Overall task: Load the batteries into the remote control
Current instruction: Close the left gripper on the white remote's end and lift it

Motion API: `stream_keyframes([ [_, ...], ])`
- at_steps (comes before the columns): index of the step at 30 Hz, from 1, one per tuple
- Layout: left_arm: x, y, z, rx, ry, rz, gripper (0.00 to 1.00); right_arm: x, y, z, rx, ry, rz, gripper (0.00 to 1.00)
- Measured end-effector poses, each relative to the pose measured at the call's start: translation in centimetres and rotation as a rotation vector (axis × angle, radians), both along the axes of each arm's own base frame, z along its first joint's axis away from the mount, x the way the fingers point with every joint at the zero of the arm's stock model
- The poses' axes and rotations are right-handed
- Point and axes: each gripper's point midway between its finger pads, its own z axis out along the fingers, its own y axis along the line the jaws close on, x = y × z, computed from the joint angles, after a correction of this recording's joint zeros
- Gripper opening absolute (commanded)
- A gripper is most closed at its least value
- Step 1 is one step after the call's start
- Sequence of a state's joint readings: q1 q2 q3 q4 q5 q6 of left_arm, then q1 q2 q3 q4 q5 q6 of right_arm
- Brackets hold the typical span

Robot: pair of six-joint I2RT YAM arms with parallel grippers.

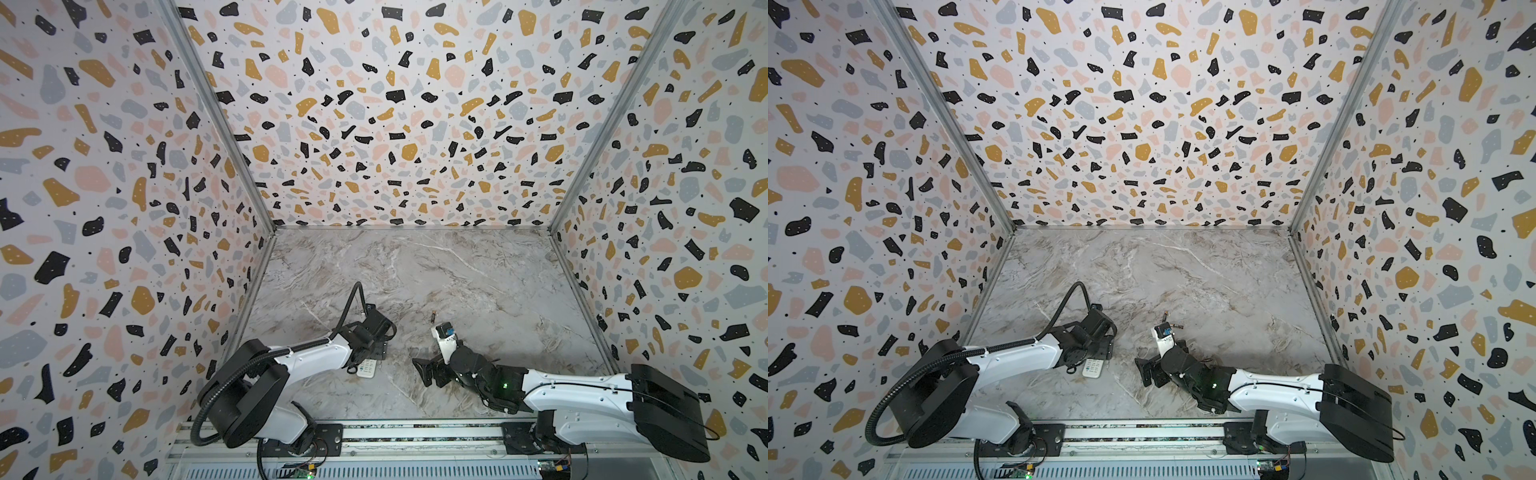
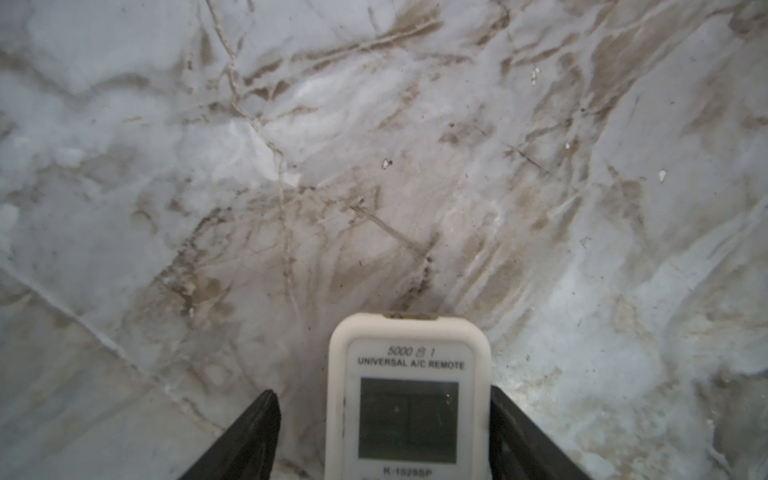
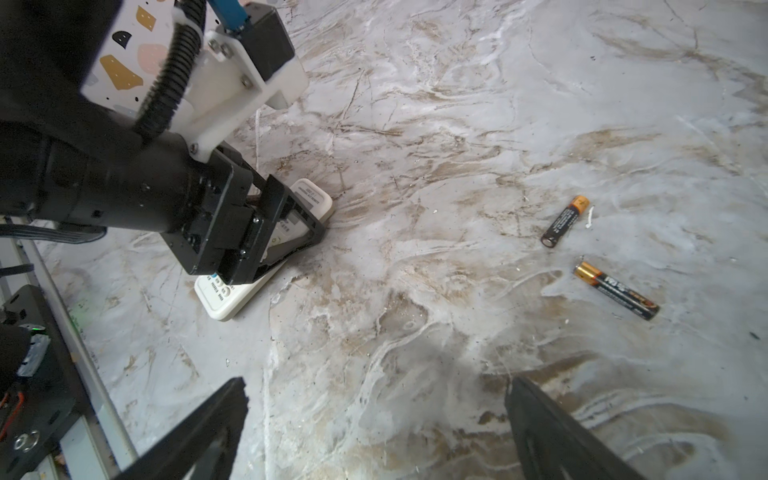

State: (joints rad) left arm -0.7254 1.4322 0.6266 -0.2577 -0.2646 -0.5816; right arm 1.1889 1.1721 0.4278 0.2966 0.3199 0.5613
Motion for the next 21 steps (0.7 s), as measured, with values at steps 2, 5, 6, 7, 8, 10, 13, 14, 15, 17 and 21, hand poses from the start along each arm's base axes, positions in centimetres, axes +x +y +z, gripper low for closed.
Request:
stream_keyframes([
  [2, -0.1, 0.0, -0.2, 0.001, 0.000, 0.003, 0.71, 0.0, -0.1, 0.1, 0.003, -0.003, -0.003, 1.00],
  [5, -0.1, 0.0, -0.3, 0.000, -0.001, 0.004, 0.67, 0.0, -0.2, 0.2, 0.005, -0.006, -0.006, 1.00],
  [6, -0.1, 0.0, -0.3, -0.003, -0.004, 0.005, 0.66, 0.0, -0.3, 0.2, 0.005, -0.007, -0.007, 1.00],
  [7, -0.1, -0.1, -0.3, -0.004, -0.005, 0.006, 0.64, 0.0, -0.3, 0.3, 0.007, -0.008, -0.007, 1.00],
  [8, 0.0, -0.1, -0.3, -0.005, -0.006, 0.007, 0.63, 0.0, -0.3, 0.3, 0.008, -0.009, -0.008, 1.00],
  [10, 0.0, -0.1, -0.3, -0.008, -0.007, 0.010, 0.60, 0.0, -0.3, 0.5, 0.013, -0.011, -0.008, 1.00],
  [13, 0.0, -0.1, -0.3, -0.015, -0.011, 0.015, 0.55, 0.0, -0.4, 0.7, 0.020, -0.013, -0.009, 0.99],
  [14, 0.0, -0.1, -0.2, -0.020, -0.014, 0.016, 0.53, 0.0, -0.4, 0.9, 0.024, -0.014, -0.009, 0.99],
  [15, 0.0, -0.2, 0.0, -0.026, -0.018, 0.017, 0.52, 0.0, -0.4, 1.0, 0.028, -0.015, -0.009, 0.99],
  [17, 0.1, -0.4, 0.6, -0.047, -0.033, 0.016, 0.50, 0.0, -0.4, 1.4, 0.038, -0.018, -0.009, 0.99],
  [21, 0.6, -1.4, 3.0, -0.132, -0.092, 0.007, 0.48, -0.1, -0.4, 2.5, 0.071, -0.028, -0.006, 0.97],
])
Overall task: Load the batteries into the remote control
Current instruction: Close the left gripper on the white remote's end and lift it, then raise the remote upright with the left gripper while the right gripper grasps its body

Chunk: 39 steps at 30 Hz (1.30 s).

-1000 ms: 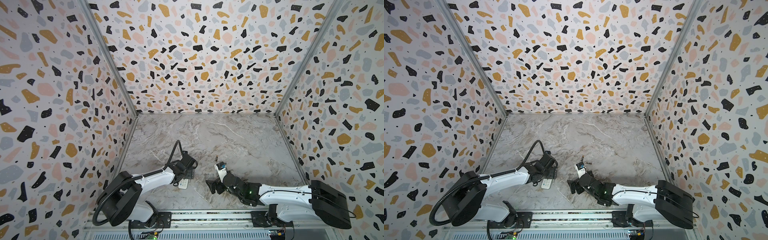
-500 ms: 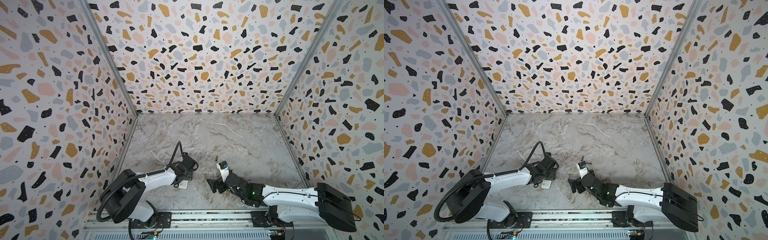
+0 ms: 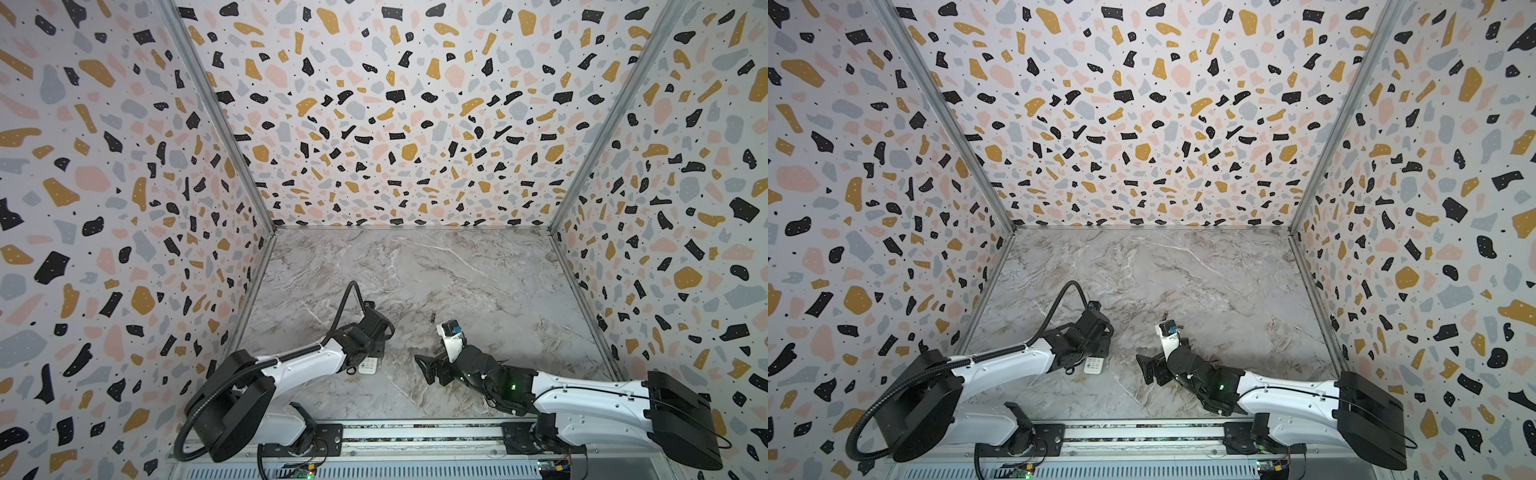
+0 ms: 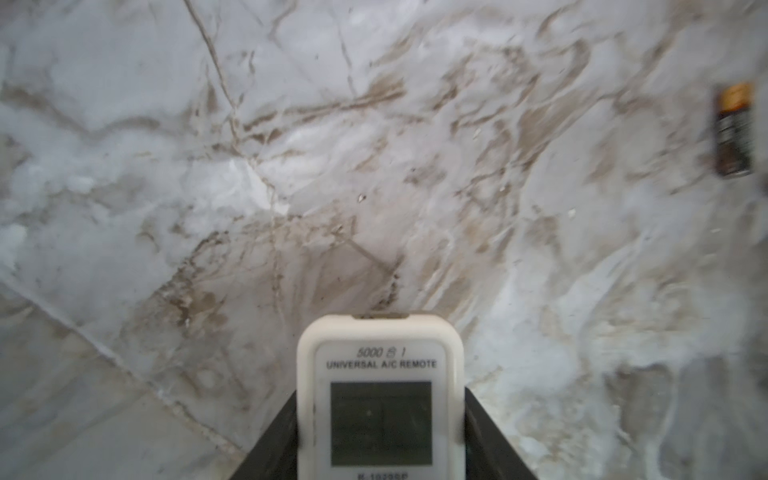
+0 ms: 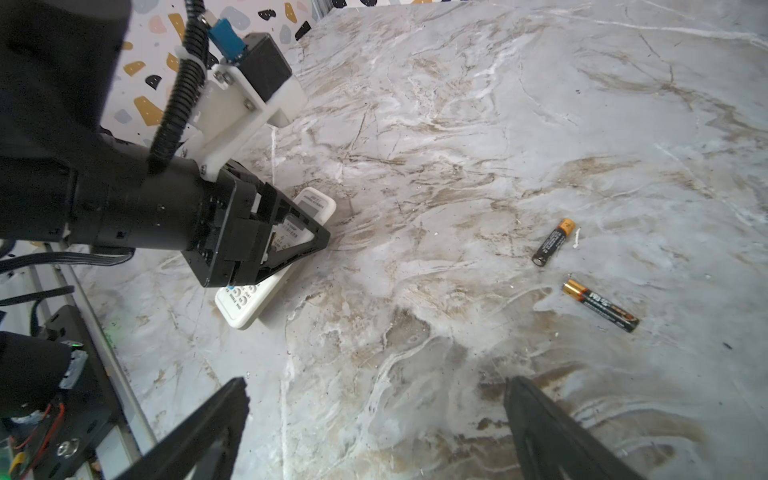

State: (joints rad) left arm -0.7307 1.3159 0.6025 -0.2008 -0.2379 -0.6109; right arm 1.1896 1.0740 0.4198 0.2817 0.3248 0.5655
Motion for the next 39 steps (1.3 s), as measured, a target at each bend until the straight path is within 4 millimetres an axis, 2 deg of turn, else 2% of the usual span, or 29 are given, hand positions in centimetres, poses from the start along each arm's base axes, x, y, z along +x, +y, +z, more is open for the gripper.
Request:
stream_keyframes([
  [8, 1.1, -3.5, 6.3, -0.266, -0.142, -0.066, 0.46, -0.7, -0.1, 3.5, 0.135, -0.022, 0.044, 0.95],
  [12, 1.2, -5.3, 9.8, -0.415, -0.204, -0.121, 0.46, -0.9, -0.9, 5.2, 0.241, -0.029, 0.067, 0.94],
  [17, 0.7, -7.5, 15.8, -0.623, -0.316, -0.216, 0.46, -1.2, -1.4, 7.5, 0.358, -0.049, 0.103, 0.94],
  [23, -0.6, -9.1, 21.0, -0.809, -0.399, -0.330, 0.46, -2.4, -0.4, 10.1, 0.459, -0.077, 0.208, 0.94],
  [29, -2.0, -10.3, 23.8, -0.926, -0.424, -0.429, 0.43, -3.6, 0.9, 11.2, 0.504, -0.073, 0.312, 0.94],
  [39, -4.4, -11.0, 27.3, -1.080, -0.465, -0.564, 0.42, -4.3, 1.3, 15.4, 0.618, -0.119, 0.375, 0.94],
])
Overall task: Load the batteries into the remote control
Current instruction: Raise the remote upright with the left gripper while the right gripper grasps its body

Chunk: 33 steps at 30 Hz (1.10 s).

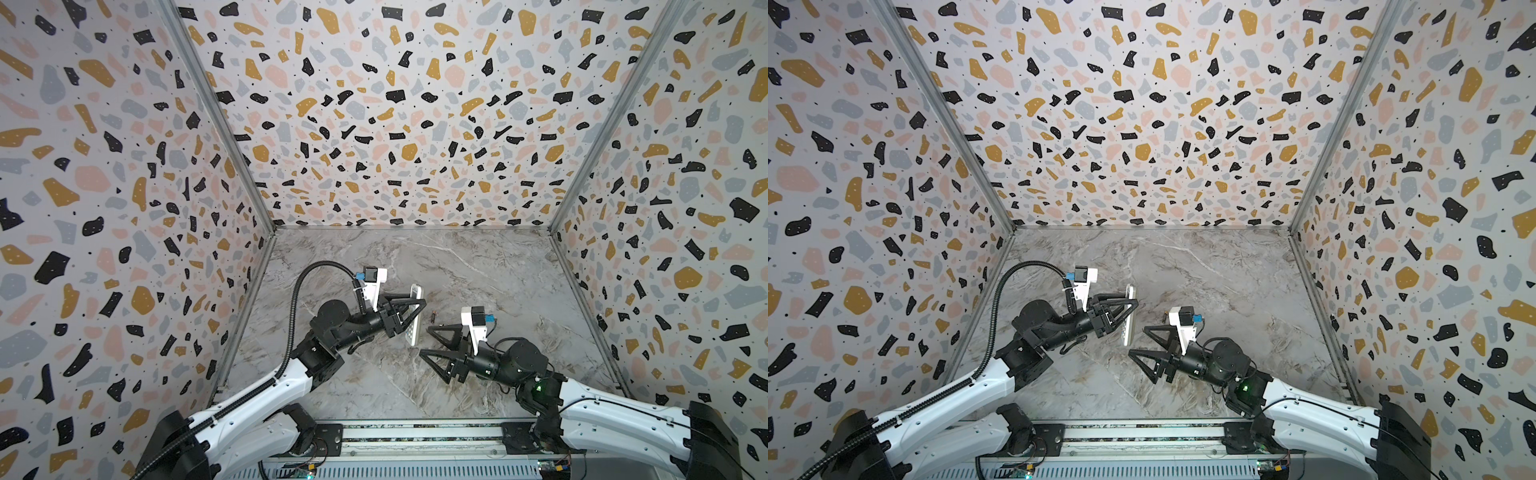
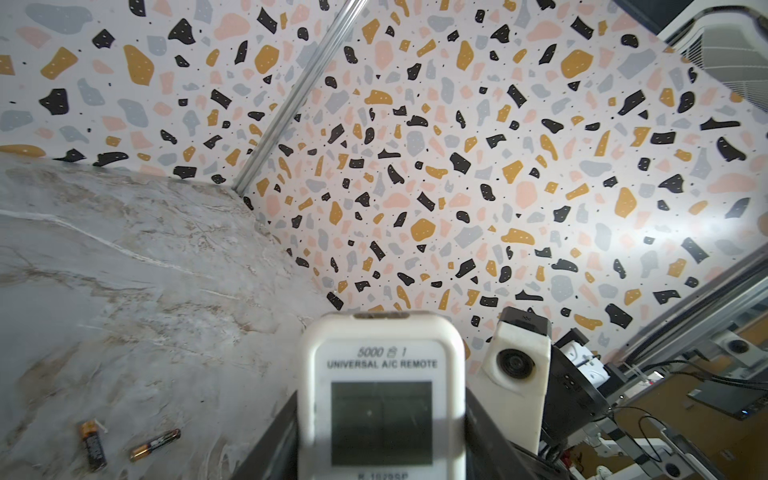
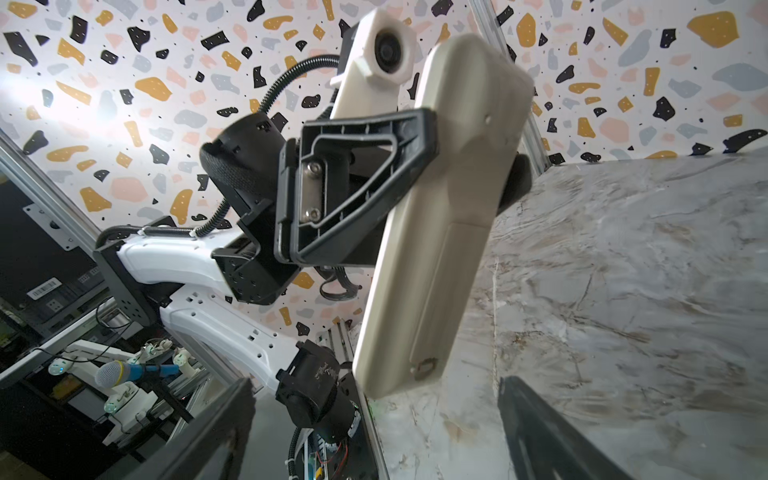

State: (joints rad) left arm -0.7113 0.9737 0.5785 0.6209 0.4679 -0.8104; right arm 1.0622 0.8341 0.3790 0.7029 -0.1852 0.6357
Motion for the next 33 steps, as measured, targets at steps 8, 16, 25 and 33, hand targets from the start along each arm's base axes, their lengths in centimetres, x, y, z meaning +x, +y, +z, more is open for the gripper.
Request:
stream_keyframes([
  [8, -1.4, -0.1, 2.0, -0.071, -0.040, -0.074, 0.42, 0.4, 0.5, 0.8, 0.036, 0.012, 0.021, 0.90],
  [16, -2.2, -0.5, 2.3, -0.100, -0.041, -0.127, 0.40, 0.4, 0.9, 1.2, 0.063, 0.017, 0.049, 0.86],
  [25, -2.8, -0.7, 2.5, -0.111, -0.048, -0.158, 0.39, 0.1, 1.6, 1.5, 0.093, 0.020, 0.104, 0.80],
  [33, -3.1, -0.8, 2.5, -0.110, -0.049, -0.171, 0.39, -0.1, 2.3, 1.7, 0.106, 0.019, 0.143, 0.70],
])
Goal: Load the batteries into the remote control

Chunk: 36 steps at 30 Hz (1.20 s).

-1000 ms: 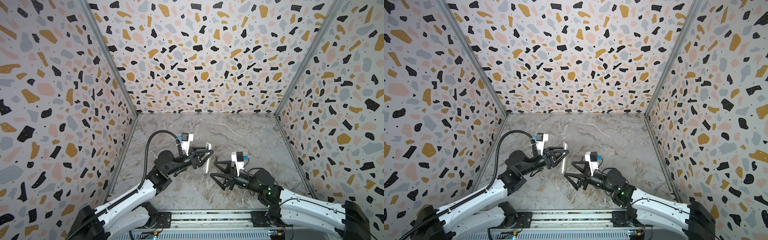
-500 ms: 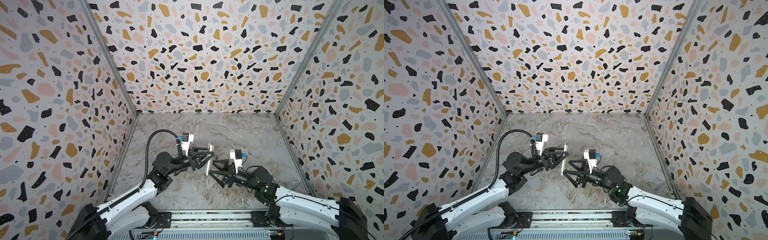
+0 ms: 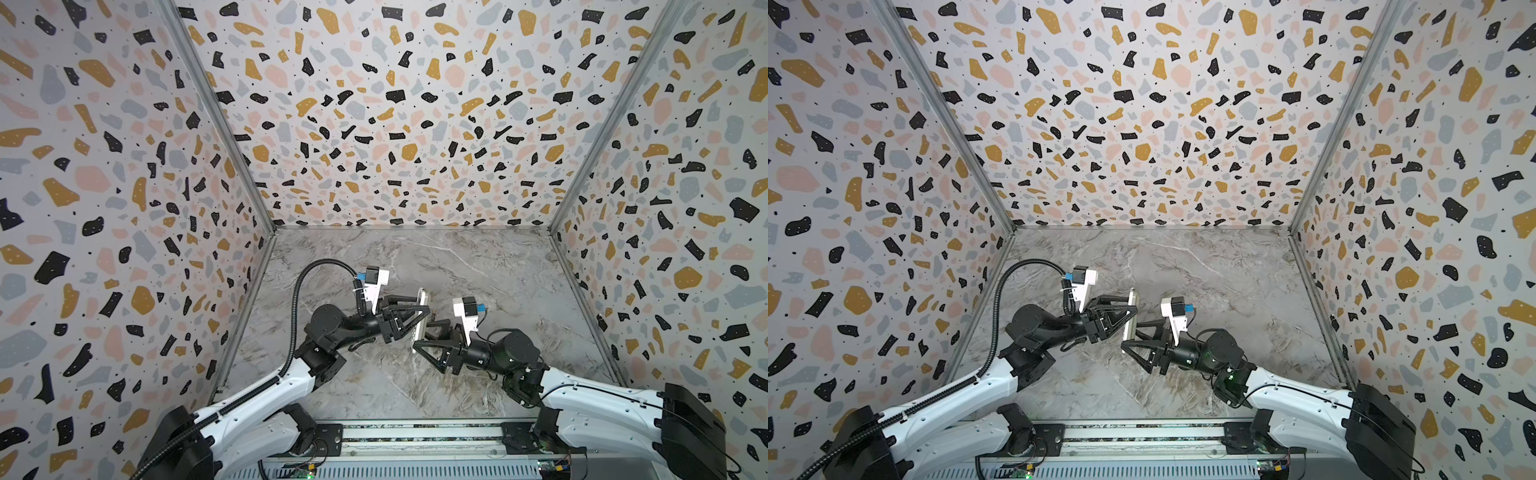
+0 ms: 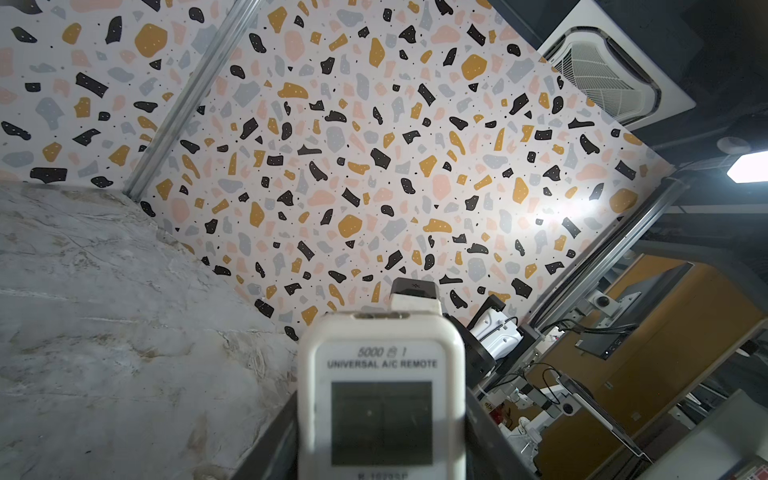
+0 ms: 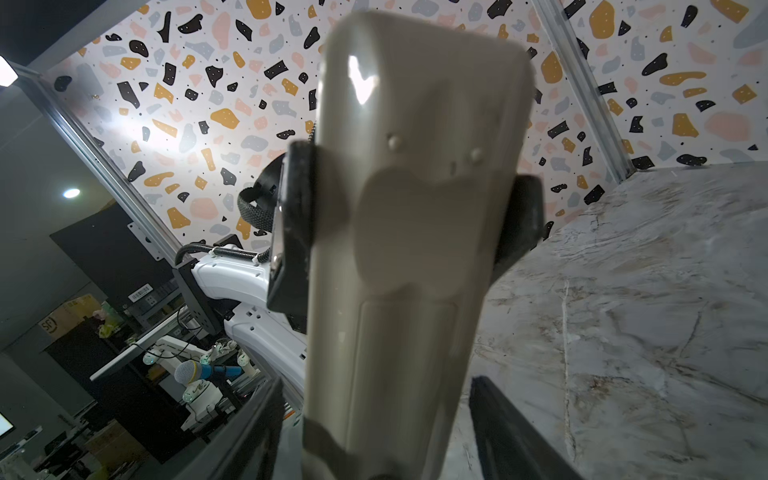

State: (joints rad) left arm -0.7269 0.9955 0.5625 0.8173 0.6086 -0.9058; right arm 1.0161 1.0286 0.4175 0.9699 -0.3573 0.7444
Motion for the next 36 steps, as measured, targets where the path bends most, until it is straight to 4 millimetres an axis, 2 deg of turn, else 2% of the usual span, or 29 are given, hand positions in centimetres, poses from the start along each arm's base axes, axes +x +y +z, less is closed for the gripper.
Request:
stream_keyframes([
  [9, -0.3, 0.0, 0.3, -0.015, -0.013, -0.007, 0.39, -0.4, 0.4, 0.2, 0.009, -0.002, 0.038, 0.59],
  [17, -0.4, 0.0, 0.4, -0.031, -0.033, -0.012, 0.38, -0.4, 0.5, 0.1, 0.010, 0.012, 0.048, 0.43],
  [26, -0.3, 0.0, 0.3, -0.027, -0.034, -0.008, 0.39, -0.4, 0.5, 0.1, 0.006, 0.011, 0.048, 0.22],
  [28, -0.2, -0.1, 0.2, -0.021, -0.038, -0.003, 0.46, -0.4, 0.5, 0.0, 0.001, 0.010, 0.046, 0.19],
  [32, 0.2, -0.2, -0.6, 0.009, -0.038, 0.027, 0.71, -0.1, 0.4, -0.7, -0.035, 0.003, 0.020, 0.13],
  [36, 1.3, -0.3, -2.1, 0.062, -0.003, 0.076, 0.85, 0.6, 0.3, -1.7, -0.082, -0.007, -0.028, 0.08],
])
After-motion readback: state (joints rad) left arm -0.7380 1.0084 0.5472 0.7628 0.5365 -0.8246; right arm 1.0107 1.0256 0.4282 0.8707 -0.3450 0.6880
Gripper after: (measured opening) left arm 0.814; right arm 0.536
